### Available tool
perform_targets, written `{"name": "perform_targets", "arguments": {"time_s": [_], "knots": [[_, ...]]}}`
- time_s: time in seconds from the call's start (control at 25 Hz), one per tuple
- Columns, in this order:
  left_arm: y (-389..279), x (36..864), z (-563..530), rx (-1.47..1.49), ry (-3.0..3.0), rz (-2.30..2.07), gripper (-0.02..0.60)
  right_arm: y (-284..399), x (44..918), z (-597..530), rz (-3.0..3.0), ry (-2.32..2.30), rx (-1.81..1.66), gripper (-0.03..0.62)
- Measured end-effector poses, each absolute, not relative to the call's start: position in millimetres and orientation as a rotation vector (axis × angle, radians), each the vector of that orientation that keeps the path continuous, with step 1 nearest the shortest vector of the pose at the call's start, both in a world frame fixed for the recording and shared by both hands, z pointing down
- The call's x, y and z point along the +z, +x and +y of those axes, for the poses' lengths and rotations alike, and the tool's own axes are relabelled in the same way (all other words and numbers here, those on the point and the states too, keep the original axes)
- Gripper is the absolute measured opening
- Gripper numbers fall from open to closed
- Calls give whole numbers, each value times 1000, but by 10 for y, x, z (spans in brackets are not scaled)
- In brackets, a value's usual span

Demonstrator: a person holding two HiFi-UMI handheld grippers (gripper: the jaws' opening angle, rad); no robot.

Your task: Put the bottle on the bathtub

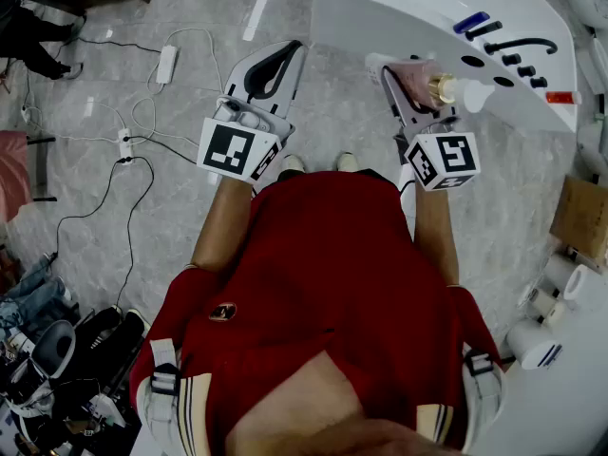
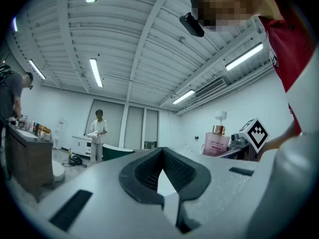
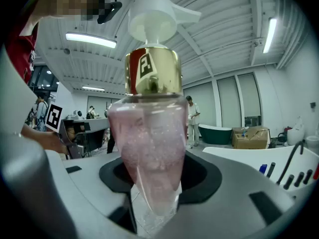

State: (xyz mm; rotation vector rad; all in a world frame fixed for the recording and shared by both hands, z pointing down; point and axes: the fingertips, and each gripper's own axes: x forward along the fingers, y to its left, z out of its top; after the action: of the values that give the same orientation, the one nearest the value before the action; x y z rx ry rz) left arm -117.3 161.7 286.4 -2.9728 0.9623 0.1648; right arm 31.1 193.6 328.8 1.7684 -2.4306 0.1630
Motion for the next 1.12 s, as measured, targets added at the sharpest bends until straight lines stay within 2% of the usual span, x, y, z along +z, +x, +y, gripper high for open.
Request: {"name": "perform_targets", "arguments": {"time_s": [0.6,1.12], "knots": [[-1725,3029,1570,197,-3004,935,8,11,3323,1952,-2357,1842,235,219],[-1716,3071,1050,135,-2969,1013,8,114,3426,1327,-2401,1797,222,219]]}}
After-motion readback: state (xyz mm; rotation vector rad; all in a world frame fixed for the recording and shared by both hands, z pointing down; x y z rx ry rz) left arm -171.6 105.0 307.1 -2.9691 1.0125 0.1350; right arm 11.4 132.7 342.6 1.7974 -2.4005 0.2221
